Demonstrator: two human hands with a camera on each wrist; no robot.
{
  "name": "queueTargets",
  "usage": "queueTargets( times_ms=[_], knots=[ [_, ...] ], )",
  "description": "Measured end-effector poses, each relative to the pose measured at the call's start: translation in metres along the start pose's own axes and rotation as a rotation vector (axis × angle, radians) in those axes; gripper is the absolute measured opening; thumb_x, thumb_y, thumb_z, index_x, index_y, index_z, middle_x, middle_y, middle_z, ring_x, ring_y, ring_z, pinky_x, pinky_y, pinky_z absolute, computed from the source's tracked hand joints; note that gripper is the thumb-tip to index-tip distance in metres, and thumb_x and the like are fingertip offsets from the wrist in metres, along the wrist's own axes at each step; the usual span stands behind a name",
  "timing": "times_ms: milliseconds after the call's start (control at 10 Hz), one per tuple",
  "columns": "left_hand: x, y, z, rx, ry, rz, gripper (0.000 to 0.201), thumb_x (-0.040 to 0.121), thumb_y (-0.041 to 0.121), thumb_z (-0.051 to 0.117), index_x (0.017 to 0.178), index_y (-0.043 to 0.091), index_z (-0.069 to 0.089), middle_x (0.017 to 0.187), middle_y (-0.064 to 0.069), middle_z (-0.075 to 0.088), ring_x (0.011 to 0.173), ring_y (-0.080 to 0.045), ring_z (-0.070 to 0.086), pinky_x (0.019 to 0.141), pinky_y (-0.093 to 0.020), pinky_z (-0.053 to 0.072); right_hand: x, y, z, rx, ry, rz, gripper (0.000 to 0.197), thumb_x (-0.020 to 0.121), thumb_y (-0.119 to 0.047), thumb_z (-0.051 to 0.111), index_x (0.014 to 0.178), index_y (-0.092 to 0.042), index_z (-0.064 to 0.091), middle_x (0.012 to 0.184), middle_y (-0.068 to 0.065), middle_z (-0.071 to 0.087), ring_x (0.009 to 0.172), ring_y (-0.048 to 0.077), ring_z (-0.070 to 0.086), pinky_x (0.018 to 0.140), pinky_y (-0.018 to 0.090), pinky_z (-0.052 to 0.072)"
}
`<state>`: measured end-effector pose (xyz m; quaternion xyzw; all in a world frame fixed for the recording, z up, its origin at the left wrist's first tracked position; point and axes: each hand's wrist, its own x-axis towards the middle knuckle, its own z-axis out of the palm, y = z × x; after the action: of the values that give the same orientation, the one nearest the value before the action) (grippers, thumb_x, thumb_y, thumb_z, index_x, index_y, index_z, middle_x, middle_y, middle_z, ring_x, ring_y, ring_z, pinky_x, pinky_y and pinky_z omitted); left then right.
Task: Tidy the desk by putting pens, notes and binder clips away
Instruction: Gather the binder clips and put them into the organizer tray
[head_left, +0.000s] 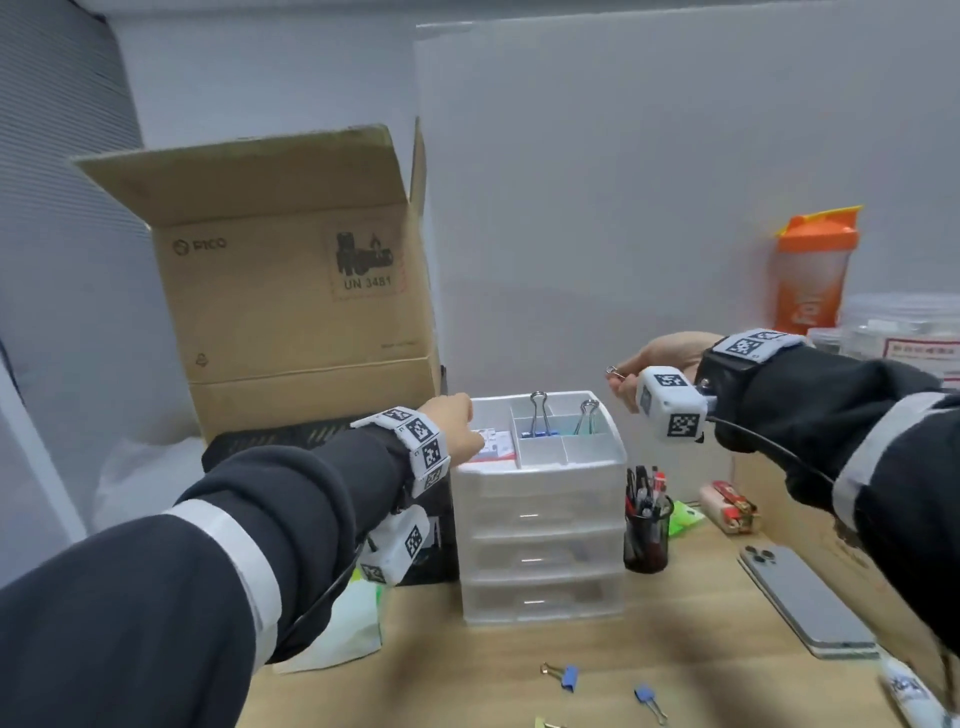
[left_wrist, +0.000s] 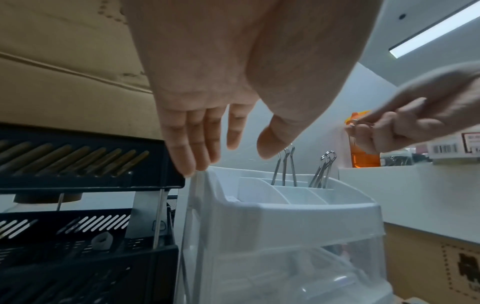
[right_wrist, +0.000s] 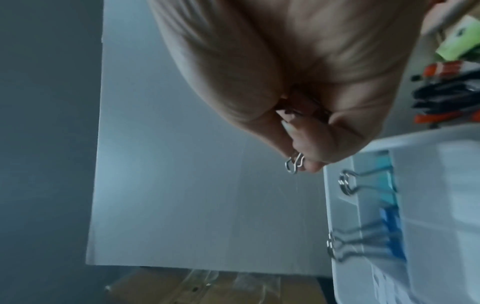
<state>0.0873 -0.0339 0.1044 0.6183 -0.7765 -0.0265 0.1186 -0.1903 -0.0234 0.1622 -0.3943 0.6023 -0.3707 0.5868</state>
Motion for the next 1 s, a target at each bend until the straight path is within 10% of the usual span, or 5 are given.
queueTargets(
  times_ms=[300,500,700,900,1000],
  knots=[
    [0.036,0.002,0.011,0.114,-0.034,-0.137,0.038,0.090,0.029,0.054,0.120,0.008,0.044,0.117,-0.012,0.049,0.099,-0.030,0.060,0.077,-0.037,0.050,0.091,-0.030,0.021,-0.506,0.141,-0.133,0.008,0.089,0.006,0.058,0.082,0.002,0.059,0.095,0.016,0.058,0.088,0.025,0.056,0.097,0.034,0.046],
    [0.031,0.008,0.013,0.300,-0.124,-0.027,0.004,0.092,0.012,0.054,0.091,0.010,0.051,0.073,-0.002,0.047,0.067,-0.018,0.052,0.052,-0.025,0.041,0.103,-0.019,0.060,-0.977,0.141,-0.007,0.015,0.094,-0.008,0.059,0.080,-0.001,0.060,0.093,0.014,0.057,0.092,0.027,0.052,0.091,0.037,0.047],
    [0.032,0.012,0.018,0.420,-0.081,0.032,0.004,0.096,0.011,0.054,0.096,0.010,0.050,0.070,0.000,0.039,0.071,-0.017,0.054,0.046,-0.019,0.033,0.081,-0.018,0.083,-1.444,0.229,0.000,0.020,0.099,-0.025,0.054,0.098,-0.006,0.058,0.073,0.004,0.054,0.057,0.017,0.051,0.042,0.020,0.042],
    [0.036,0.008,0.021,0.415,-0.078,0.050,0.017,0.097,0.013,0.052,0.111,0.005,0.056,0.073,-0.002,0.035,0.081,-0.019,0.053,0.050,-0.019,0.033,0.085,-0.020,0.086,-1.637,0.317,-0.058,0.024,0.096,-0.018,0.050,0.073,-0.020,0.055,0.067,-0.002,0.054,0.075,0.025,0.045,0.050,0.018,0.034],
    [0.037,0.005,0.021,0.395,-0.067,0.044,0.009,0.097,0.015,0.053,0.103,0.009,0.050,0.072,-0.001,0.035,0.073,-0.017,0.051,0.049,-0.019,0.033,0.090,-0.024,0.085,-1.522,0.266,-0.033,0.031,0.096,-0.013,0.054,0.065,-0.014,0.055,0.049,-0.004,0.058,0.056,0.015,0.057,0.058,0.020,0.045]
  ],
)
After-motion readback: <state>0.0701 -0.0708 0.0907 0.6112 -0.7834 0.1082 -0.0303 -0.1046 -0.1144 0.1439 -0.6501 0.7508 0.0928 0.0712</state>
